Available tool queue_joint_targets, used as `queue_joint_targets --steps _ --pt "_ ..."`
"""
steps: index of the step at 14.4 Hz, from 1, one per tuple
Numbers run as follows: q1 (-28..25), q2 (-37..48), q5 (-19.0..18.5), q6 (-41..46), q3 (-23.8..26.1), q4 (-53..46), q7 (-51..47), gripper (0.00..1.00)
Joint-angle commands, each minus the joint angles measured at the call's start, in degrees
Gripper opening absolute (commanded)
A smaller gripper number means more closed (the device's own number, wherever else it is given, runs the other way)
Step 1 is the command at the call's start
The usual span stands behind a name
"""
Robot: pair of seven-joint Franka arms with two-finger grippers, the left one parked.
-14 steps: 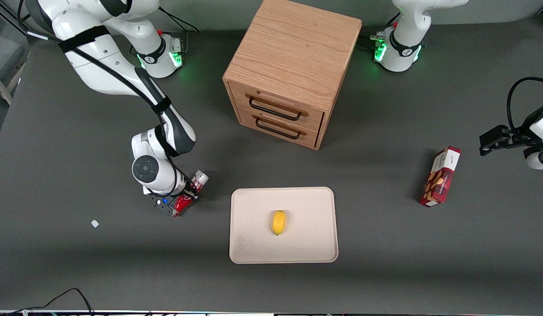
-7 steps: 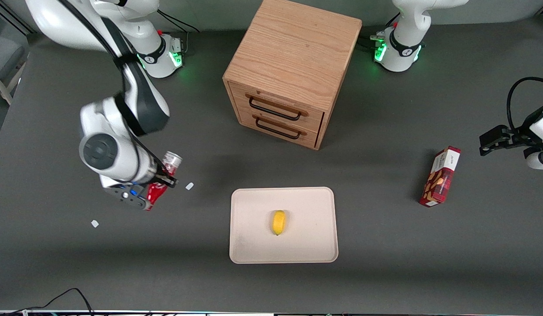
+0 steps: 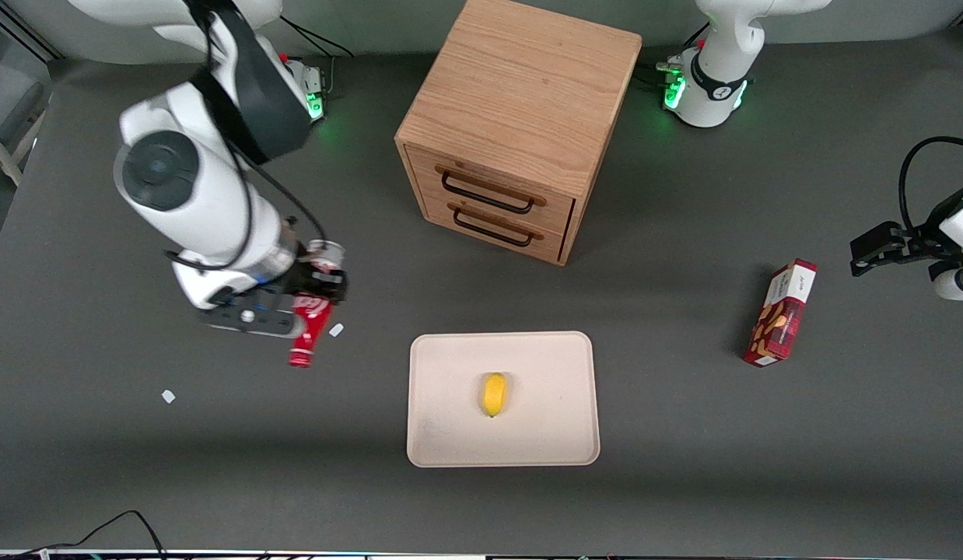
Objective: Place coke bottle on tray
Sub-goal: 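Carry the bottle over the white tray beside the lemon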
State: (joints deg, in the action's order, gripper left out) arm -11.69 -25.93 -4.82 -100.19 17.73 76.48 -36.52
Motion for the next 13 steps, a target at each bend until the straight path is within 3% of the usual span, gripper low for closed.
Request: queue_joint_targets --steps 1,7,13 --pt "-0.7 -15.5 -0.5 -3.6 2.2 -12.3 2.0 0.00" --pt "-1.9 -29.1 -0.9 -21.8 1.4 -12.6 1.5 0.00" --pt "-2.7 -33.7 -0.9 -30.5 1.3 -12.4 0.0 0.00"
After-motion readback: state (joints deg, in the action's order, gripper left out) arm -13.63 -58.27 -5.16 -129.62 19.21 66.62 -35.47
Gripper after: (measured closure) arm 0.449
